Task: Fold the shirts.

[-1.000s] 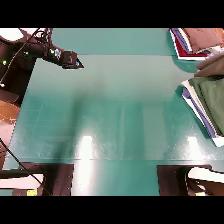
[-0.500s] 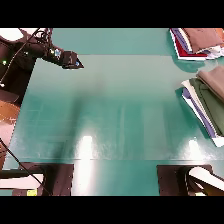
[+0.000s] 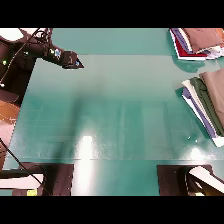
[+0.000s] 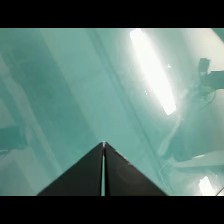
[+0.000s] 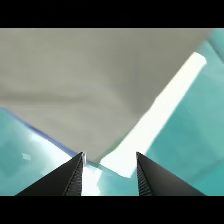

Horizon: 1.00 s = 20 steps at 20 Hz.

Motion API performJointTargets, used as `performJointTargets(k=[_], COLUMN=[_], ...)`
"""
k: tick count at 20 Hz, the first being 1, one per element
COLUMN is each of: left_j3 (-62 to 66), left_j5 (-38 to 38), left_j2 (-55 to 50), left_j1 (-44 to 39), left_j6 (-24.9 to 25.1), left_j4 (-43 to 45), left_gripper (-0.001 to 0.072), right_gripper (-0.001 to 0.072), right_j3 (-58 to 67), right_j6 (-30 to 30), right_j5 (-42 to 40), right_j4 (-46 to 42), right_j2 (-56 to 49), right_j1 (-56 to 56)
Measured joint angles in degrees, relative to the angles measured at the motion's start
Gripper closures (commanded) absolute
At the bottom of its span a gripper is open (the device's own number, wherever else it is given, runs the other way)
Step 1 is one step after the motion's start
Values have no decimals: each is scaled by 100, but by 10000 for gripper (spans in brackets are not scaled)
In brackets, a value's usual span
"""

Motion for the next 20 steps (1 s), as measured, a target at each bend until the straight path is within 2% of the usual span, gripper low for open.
performJointTargets(k=[4, 5, 6, 7, 8, 10, 12, 16, 20], left_j3=[0, 0, 0, 0, 0, 0, 0, 0, 0], left_j5=[28, 17, 22, 42, 57, 105, 129, 155, 166], left_j2=[0, 0, 0, 0, 0, 0, 0, 0, 0], left_j1=[0, 0, -2, -2, -2, -2, -2, -2, -2], left_j6=[-15, -20, -22, -28, -37, -39, -44, -48, -55], left_j4=[-15, -20, -26, -26, -31, -33, -35, -37, -37], left_gripper=[677, 676, 676, 676, 677, 676, 677, 677, 677], right_gripper=[329, 351, 402, 486, 529, 536, 697, 697, 697], right_j3=[142, 162, 175, 188, 195, 205, 210, 210, 210], right_j6=[74, 83, 92, 96, 101, 103, 103, 103, 98], right_j5=[2, -26, -66, -109, -186, -358, -566, -848, -946], right_j4=[994, 1174, 1307, 1440, 1528, 1626, 1679, 1729, 1738], right_j2=[11, 13, 13, 13, 13, 13, 13, 13, 13], right_j1=[748, 1021, 1325, 1679, 2035, 2686, 3316, 4122, 4409])
